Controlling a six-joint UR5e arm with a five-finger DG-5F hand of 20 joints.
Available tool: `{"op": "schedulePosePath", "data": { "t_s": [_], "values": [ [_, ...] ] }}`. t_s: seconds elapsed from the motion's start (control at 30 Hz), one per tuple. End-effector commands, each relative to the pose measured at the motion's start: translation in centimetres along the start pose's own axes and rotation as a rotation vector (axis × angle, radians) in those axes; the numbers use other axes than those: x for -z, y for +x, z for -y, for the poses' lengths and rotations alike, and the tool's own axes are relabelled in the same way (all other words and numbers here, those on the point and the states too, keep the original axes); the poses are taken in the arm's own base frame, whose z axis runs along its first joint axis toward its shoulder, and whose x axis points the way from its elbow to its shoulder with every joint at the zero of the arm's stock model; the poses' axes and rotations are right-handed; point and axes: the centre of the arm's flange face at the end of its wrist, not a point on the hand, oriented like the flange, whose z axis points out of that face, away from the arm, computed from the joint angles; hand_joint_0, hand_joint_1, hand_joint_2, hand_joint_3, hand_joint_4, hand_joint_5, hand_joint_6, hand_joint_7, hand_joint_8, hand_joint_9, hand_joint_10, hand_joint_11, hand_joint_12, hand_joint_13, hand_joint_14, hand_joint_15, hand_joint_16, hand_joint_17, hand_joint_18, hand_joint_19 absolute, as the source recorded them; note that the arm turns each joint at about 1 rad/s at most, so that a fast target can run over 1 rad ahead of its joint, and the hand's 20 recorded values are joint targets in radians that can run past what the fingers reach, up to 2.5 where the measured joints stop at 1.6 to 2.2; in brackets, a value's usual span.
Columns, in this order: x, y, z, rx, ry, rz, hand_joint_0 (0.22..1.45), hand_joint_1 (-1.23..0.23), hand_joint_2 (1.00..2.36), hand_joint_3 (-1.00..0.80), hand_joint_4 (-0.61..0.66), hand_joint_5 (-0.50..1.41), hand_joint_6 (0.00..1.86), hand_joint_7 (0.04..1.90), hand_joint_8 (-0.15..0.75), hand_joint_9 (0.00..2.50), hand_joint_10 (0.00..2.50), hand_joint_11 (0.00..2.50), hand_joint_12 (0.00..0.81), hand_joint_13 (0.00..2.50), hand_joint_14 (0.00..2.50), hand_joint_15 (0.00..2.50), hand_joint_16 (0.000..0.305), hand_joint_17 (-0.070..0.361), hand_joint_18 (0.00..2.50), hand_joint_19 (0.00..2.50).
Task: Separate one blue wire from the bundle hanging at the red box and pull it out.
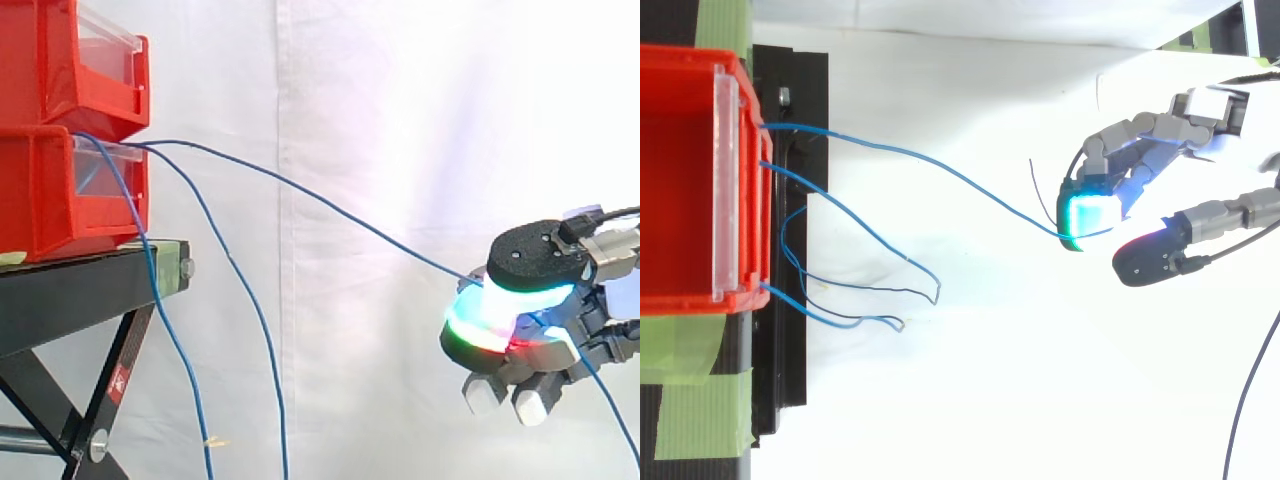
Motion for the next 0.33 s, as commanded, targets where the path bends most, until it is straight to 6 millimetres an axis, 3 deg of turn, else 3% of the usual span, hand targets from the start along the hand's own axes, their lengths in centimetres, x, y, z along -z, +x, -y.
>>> {"op": "schedulePosePath", "data": {
  "t_s": [0.0,0.3],
  "values": [
    [0.00,-0.01,0.00,0.000,0.000,0.001,0.61,-0.76,1.03,0.00,0.15,-0.15,0.80,1.34,0.319,0.90,0.02,1.36,0.382,0.49,0.02,0.62,0.050,0.112,0.46,0.71],
    [0.00,-0.01,0.00,0.000,0.000,0.001,0.61,-0.76,1.03,0.00,0.15,-0.15,0.80,1.35,0.323,0.90,0.02,1.34,0.380,0.49,0.02,0.62,0.050,0.113,0.46,0.70]
  ]
}}
